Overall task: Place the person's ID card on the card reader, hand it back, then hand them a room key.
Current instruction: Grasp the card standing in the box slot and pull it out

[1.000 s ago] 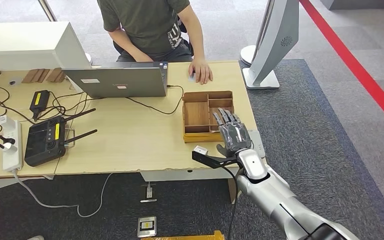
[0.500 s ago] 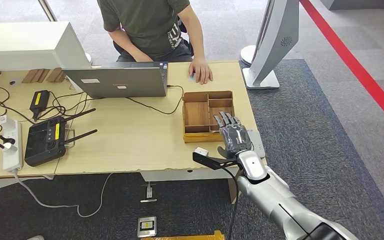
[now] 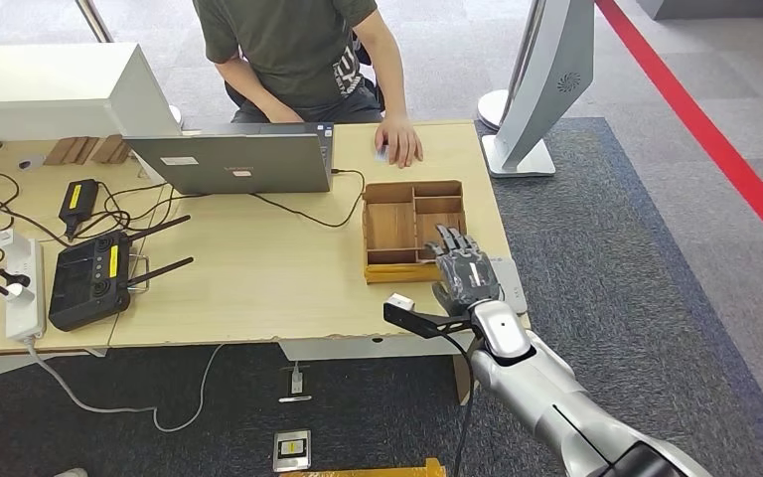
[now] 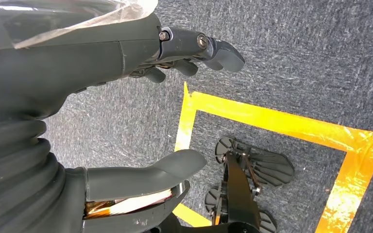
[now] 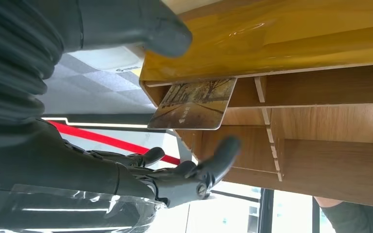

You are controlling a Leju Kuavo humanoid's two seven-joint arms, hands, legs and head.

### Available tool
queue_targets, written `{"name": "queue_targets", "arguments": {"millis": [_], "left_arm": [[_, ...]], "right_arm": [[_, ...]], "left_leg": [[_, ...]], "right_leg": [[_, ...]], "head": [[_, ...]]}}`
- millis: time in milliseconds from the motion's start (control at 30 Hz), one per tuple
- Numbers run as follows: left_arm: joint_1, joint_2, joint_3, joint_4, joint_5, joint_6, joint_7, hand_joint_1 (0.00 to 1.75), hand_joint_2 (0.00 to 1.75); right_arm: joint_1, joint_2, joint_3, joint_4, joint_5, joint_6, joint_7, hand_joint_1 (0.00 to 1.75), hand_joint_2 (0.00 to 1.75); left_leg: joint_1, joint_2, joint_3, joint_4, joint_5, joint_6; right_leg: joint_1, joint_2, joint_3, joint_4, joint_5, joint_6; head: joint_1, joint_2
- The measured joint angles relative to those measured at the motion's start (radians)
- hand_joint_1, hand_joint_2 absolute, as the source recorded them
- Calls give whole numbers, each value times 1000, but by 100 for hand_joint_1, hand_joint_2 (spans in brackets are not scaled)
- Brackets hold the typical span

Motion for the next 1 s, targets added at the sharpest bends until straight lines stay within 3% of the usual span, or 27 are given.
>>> {"name": "queue_targets", "arguments": {"millis": [1000], "left_arm": [[0, 0, 0, 0, -4, -2, -3, 0, 175]], "right_arm": [[-13, -9, -1, 8, -4, -11, -3, 175, 175]], "left_leg": [[0, 0, 0, 0, 0, 0]], "right_leg": [[0, 0, 0, 0, 0, 0]], "head": [[0, 0]]}}
